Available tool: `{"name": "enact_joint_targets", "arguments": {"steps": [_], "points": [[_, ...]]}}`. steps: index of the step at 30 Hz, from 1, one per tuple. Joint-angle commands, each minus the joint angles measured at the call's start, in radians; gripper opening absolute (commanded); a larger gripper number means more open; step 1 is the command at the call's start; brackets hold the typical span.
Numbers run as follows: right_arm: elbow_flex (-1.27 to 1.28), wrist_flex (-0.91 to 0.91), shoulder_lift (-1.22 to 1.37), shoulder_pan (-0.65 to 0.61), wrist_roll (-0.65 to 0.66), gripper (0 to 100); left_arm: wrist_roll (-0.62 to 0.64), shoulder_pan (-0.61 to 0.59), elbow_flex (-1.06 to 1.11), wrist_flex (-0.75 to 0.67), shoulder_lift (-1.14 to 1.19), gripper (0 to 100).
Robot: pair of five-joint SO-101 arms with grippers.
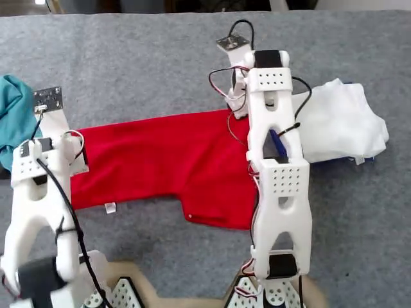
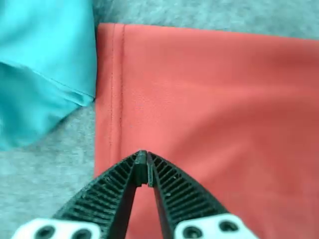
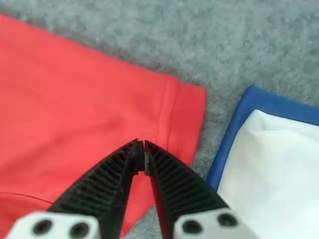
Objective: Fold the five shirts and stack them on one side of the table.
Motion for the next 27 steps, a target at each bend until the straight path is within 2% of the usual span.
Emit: {"name": "enact_joint_targets", "arguments": {"steps": [1,4,7,12,15,20,27], "points": [[-0.002,-0.009,-0.007,0.008,0.012,1.5,-0.060,-0.022,0.008,0.112,-0.178,3],[-0.002,-0.014,0.005,0.008,0.012,1.5,-0.107,-0.073,0.036,0.206,-0.285,3],[-0.010,-0.014,0.050,0.008,0.012,1.5,-0.190,-0.128,0.113,0.227,-0.351,3],[-0.012,-0.014,0.117,0.009,0.012,1.5,-0.258,-0.145,0.346,0.046,-0.361,3],[-0.012,-0.014,0.128,0.009,0.012,1.4,-0.273,-0.147,0.430,-0.011,-0.362,3],[-0.028,-0.023,0.128,0.008,0.006,1.4,-0.269,-0.163,0.446,-0.018,-0.362,3],[-0.154,0.051,0.125,0.011,0.008,1.4,-0.275,-0.317,0.387,-0.075,-0.370,3]]}}
